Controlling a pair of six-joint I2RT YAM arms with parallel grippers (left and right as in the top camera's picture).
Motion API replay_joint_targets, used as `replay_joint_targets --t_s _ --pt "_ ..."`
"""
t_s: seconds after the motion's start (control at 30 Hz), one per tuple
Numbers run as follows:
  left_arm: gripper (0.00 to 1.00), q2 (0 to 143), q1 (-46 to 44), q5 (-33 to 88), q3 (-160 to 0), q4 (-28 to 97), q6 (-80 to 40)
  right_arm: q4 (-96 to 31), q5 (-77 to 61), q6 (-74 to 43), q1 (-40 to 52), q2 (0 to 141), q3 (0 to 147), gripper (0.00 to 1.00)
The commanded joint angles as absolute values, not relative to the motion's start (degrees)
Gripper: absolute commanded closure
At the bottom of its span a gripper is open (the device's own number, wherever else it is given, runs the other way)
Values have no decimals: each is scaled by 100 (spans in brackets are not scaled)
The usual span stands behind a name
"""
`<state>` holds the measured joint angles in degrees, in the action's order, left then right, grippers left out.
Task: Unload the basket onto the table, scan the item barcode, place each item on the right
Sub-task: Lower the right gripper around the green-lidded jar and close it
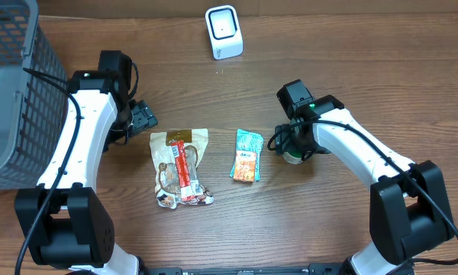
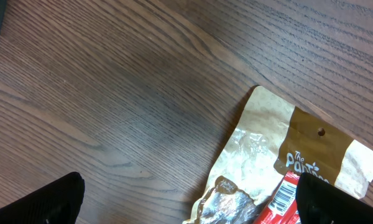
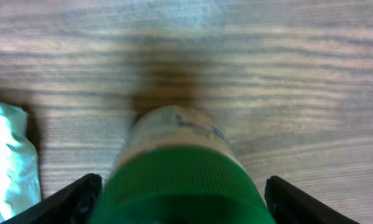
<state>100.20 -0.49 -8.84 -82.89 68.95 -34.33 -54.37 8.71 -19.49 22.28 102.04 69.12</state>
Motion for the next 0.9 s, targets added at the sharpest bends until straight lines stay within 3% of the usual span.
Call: replay_joint_targets --t_s 0.0,0.53,0.87 --pt "0 10001 -40 -915 -8370 6888 -3448 -5277 832 -1944 2244 10259 6757 18" --pt "0 10001 -38 -915 -8368 6888 -3448 -4735 829 -1927 2239 10280 6368 26" --pt "0 10001 -40 -915 -8368 6888 -3448 -4740 832 -1927 2239 10280 6366 22"
